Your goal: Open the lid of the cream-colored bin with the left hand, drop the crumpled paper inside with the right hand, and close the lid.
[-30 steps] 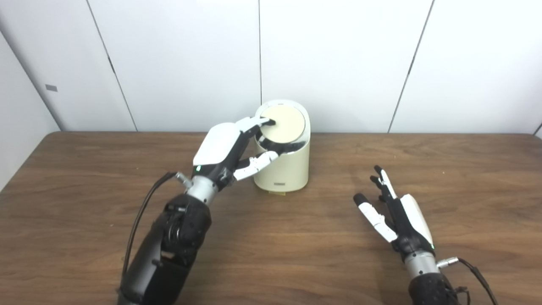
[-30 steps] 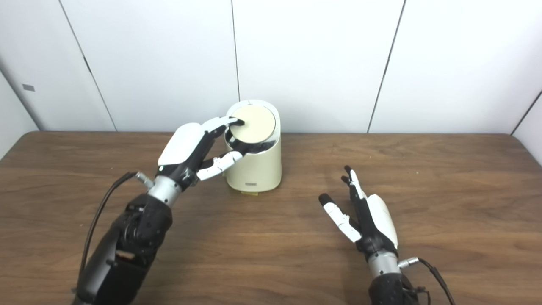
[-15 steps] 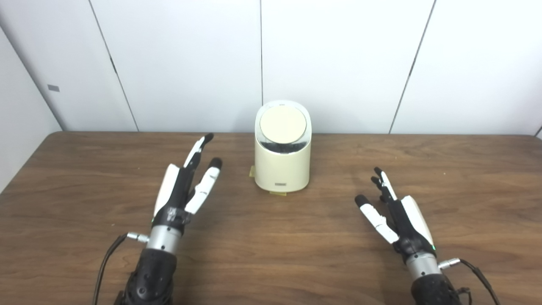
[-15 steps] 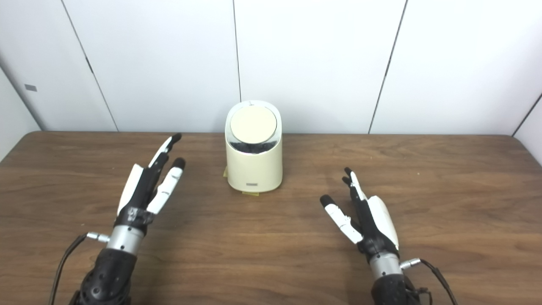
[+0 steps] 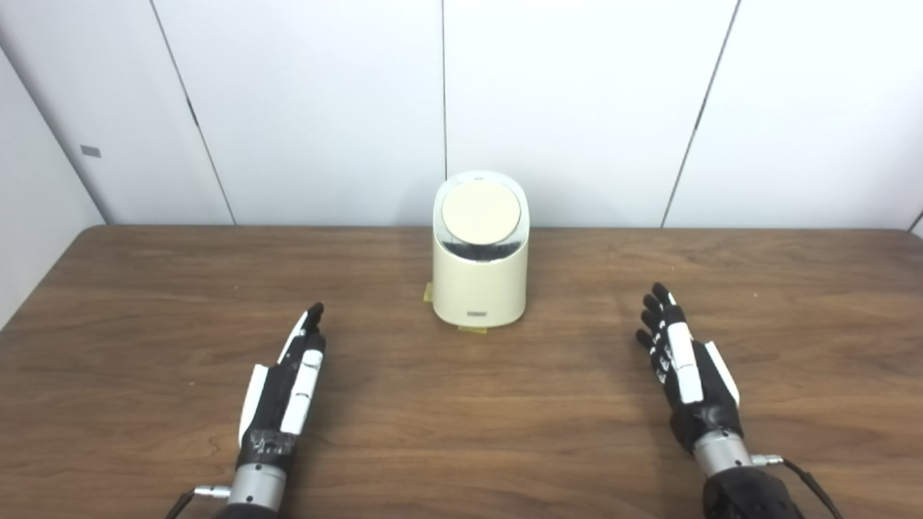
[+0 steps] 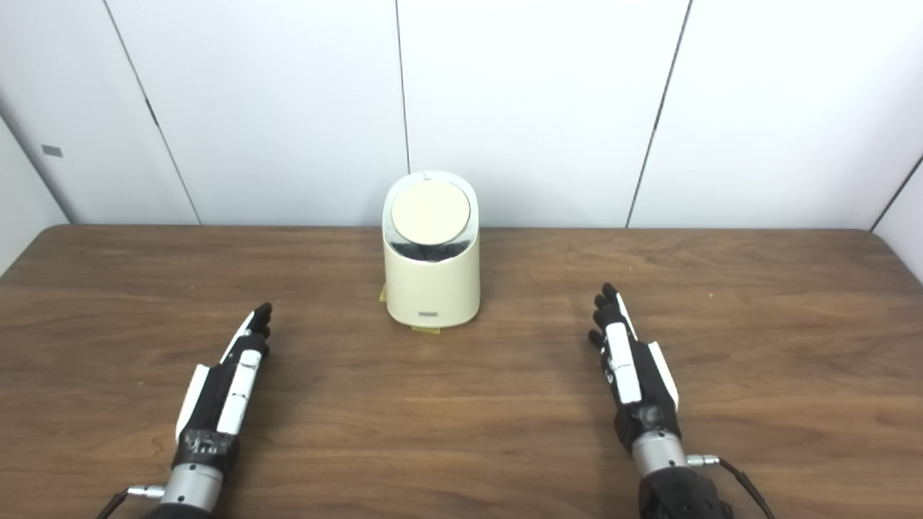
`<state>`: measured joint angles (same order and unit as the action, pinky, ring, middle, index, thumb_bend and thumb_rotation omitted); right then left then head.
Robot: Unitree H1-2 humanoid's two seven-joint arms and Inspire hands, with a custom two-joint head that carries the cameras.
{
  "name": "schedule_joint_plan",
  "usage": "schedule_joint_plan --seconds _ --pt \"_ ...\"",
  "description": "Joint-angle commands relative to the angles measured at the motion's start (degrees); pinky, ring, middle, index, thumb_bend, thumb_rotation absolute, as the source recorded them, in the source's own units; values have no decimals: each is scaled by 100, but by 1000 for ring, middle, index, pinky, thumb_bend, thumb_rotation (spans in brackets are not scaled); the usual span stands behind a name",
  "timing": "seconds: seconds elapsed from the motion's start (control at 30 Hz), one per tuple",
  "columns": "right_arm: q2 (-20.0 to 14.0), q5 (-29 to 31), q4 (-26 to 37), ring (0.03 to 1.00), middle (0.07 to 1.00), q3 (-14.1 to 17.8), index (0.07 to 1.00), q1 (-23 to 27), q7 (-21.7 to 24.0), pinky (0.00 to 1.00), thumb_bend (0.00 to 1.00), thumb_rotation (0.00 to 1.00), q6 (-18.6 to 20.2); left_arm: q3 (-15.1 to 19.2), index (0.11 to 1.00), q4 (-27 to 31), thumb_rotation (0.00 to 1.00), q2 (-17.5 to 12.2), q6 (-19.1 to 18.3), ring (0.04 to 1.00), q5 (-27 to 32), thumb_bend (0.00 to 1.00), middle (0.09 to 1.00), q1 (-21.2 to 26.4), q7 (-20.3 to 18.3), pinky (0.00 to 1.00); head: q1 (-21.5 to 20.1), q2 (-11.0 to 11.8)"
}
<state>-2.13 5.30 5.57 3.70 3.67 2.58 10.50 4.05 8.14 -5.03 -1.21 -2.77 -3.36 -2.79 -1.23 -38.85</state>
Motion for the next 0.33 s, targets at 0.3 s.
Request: schedule_joint_plan --seconds 0.3 --pt "-44 14 168 1000 1000 -5 1000 -88 -19 1000 545 1000 -169 81 1000 49 966 206 -149 992 839 458 996 -153 -36 1000 -54 -57"
